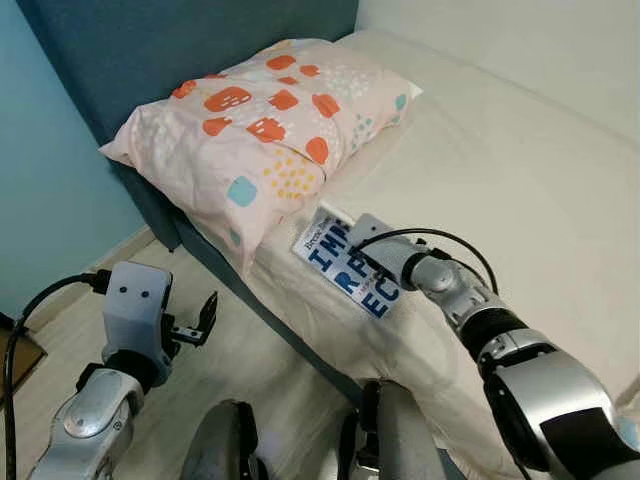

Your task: Clean up the room

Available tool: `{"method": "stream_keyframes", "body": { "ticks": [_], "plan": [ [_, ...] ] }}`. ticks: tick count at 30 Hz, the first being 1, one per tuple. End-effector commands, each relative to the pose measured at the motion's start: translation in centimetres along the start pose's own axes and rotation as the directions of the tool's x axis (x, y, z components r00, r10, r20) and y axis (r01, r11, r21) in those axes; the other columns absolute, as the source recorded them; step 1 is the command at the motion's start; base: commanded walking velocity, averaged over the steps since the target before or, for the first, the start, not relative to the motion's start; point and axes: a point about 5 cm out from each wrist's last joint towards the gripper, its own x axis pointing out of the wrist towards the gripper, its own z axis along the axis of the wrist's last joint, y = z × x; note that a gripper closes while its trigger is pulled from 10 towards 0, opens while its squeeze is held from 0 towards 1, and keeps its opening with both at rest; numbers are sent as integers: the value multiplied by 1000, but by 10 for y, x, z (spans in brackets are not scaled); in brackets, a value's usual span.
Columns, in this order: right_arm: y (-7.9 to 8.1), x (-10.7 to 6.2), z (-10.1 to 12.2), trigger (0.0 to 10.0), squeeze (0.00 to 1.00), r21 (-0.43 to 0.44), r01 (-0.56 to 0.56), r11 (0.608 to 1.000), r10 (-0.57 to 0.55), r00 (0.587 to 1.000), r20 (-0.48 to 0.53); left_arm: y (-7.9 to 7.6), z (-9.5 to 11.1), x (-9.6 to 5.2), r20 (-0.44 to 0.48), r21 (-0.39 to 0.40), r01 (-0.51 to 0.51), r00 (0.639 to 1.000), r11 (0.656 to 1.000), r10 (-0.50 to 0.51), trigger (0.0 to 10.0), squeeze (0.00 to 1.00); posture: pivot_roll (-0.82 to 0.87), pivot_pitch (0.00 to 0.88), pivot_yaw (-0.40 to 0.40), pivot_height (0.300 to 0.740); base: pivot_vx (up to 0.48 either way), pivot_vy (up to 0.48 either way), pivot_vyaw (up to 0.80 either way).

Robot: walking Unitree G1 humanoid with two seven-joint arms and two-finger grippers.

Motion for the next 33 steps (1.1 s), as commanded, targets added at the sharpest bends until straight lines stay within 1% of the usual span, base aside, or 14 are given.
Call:
{"method": "stream_keyframes", "body": {
  "ticks": [1,3,8,12,13,14,16,24,25,26,28,30,31,33],
  "plan": [
    [12,-2,-18,10000,20,21,-30,999,31,998,-60,-3,-8,-1,-31,-15,9,999,1000,-10,10000,0,139,400,-48,603,0,0,0],
    [10,-2,-15,10000,0,22,-18,1000,19,999,-49,-3,-7,0,-30,-15,8,1000,1000,-9,10000,0,139,400,-47,603,0,0,0],
    [10,0,-8,10000,0,27,-12,1000,12,1000,-22,0,-8,0,-30,-10,-5,1000,1000,4,10000,0,143,398,-50,603,0,0,0],
    [7,2,-1,10000,0,15,11,1000,-11,1000,2,3,-7,1,-25,-4,-20,999,1000,20,10000,0,145,396,-53,603,0,0,0],
    [2,2,5,10000,0,7,42,999,-42,999,22,4,-7,1,-22,-3,-31,999,999,31,10000,0,143,394,-54,603,0,0,0],
    [2,2,5,10000,0,7,42,999,-42,999,22,4,-7,1,-22,-3,-31,999,999,31,10000,0,143,394,-54,603,0,0,0],
    [-5,3,12,10000,0,-6,91,996,-90,995,44,4,-7,1,-22,-6,-38,999,999,37,10000,0,142,396,-54,603,0,0,0],
    [-9,2,9,10000,0,-38,85,996,-85,996,10,1,-9,1,-28,-13,-17,999,1000,16,10000,0,137,392,-57,603,0,0,0],
    [-14,0,7,10000,0,-21,116,993,-116,993,-1,0,-9,1,-30,-14,-12,999,1000,12,10000,0,136,387,-58,603,0,0,0],
    [-14,0,7,10000,0,-21,116,993,-116,993,-1,0,-9,1,-30,-14,-12,999,1000,12,10000,0,136,387,-58,603,0,0,0],
    [-24,-3,6,10000,0,27,167,985,-167,986,-8,0,-10,2,-30,-14,-8,1000,1000,7,10000,0,131,377,-56,603,0,0,0],
    [-36,-6,5,10000,0,119,217,969,-218,976,-4,1,-11,2,-31,-16,-10,999,1000,10,10000,0,123,369,-57,603,0,0,0],
    [-36,-6,5,10000,0,119,217,969,-218,976,-4,1,-11,2,-31,-16,-10,999,1000,10,10000,0,123,369,-57,603,0,0,0],
    [-46,-9,7,10000,0,227,243,943,-253,967,17,1,-15,5,-33,-32,-25,999,999,24,10000,0,96,330,-52,603,0,0,0]
  ]
}}
